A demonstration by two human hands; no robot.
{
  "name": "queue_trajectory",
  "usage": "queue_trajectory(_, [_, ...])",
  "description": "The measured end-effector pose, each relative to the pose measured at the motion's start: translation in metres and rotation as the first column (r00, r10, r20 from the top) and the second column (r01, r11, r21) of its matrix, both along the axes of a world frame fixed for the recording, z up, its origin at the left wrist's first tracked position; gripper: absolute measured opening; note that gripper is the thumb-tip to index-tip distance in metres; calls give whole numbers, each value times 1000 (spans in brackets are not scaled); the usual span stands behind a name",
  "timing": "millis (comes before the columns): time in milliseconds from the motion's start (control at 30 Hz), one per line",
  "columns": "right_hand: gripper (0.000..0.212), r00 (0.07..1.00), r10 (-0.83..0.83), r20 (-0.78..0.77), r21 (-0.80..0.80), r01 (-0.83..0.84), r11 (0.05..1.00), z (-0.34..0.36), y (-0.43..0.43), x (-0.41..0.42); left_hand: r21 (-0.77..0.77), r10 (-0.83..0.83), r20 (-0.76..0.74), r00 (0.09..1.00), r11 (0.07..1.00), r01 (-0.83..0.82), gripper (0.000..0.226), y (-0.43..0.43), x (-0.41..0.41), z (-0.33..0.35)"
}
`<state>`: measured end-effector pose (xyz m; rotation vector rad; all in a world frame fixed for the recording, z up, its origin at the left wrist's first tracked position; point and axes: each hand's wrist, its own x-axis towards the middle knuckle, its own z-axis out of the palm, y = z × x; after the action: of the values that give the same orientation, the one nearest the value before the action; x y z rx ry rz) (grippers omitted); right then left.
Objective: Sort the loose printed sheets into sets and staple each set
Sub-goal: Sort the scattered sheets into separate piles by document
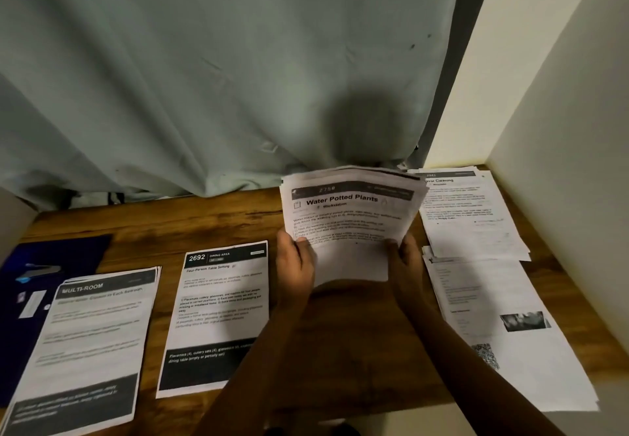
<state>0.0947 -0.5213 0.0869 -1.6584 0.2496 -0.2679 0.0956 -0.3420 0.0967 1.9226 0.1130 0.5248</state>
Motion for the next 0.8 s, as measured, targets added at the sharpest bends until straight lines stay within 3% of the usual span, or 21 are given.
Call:
queue_trajectory(133, [15,999,22,-38,-73,-25,997,-14,1,-3,-98,-8,-72,997,995,1,41,-3,-6,-12])
queue_trajectory(267, [14,994,34,-109,-168,-52,984,-26,1,0,-111,6,-160,987,994,-24,45,-5,-3,-21])
queue_trajectory(400, [14,993,-7,-118,-293,-28,956,-20,-1,16,-78,12,-198,980,997,-28,44,-7,8,-24])
queue_trajectory(567, [16,963,-63,-261,-361,-37,932,-25,-2,30,14,31,-295,955,999,-28,42,-13,22,-43])
queue_trajectory(800, [28,906,-27,-422,-387,-153,909,-55,-8,26,112,-26,-509,860,989,97,66,-19,25,-89])
